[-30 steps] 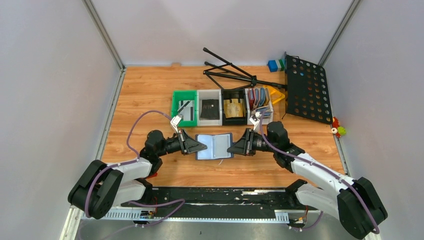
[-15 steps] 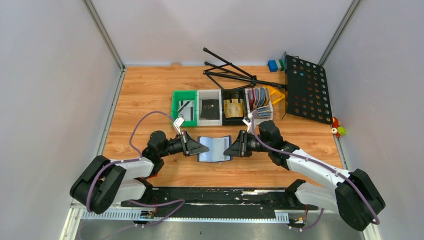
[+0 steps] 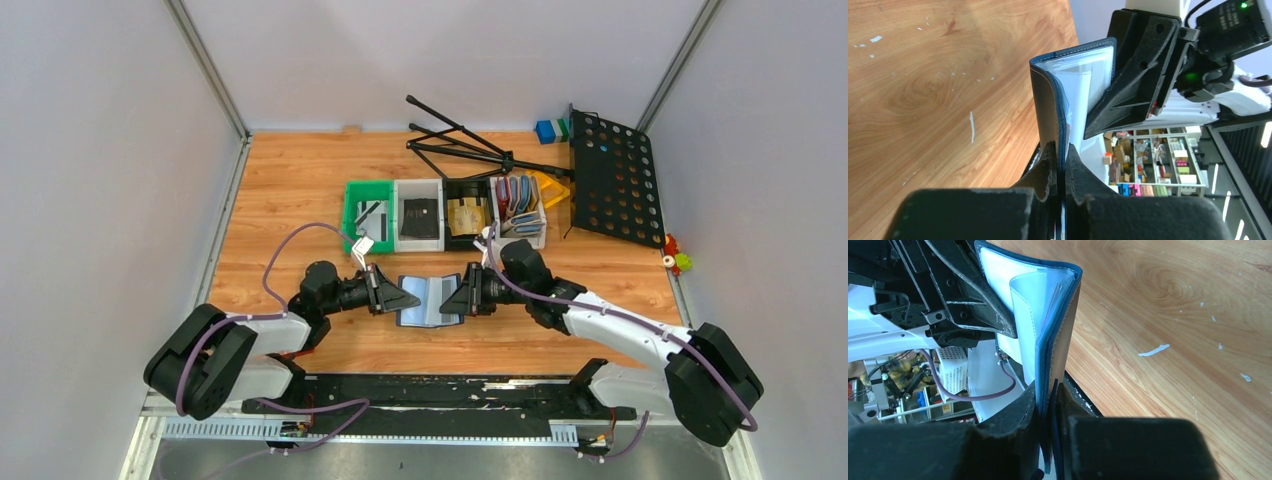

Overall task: Take the credit cards out of the card holder
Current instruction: Remove the credit card from the card holder.

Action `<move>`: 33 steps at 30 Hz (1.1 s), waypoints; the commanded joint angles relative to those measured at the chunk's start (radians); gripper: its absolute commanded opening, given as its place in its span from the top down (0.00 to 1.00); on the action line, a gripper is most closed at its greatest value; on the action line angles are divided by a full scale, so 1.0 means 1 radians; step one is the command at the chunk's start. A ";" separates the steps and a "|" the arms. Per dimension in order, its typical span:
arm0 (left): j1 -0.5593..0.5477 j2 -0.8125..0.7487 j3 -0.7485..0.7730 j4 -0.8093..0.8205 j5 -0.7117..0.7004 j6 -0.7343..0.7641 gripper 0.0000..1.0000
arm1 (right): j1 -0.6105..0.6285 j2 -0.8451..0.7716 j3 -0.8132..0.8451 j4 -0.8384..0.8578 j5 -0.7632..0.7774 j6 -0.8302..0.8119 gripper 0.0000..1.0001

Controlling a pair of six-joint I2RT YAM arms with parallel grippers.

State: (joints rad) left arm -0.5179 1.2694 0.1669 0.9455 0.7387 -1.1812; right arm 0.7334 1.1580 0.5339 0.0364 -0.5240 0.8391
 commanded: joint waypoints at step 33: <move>-0.086 -0.081 0.039 -0.369 -0.233 0.250 0.27 | 0.200 0.154 0.221 -0.272 0.340 -0.090 1.00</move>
State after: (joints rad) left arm -0.5961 1.2648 0.2169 0.6079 0.5430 -0.9520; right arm 0.9291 1.3262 0.7250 -0.2459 -0.2085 0.7567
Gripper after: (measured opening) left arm 0.707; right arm 0.127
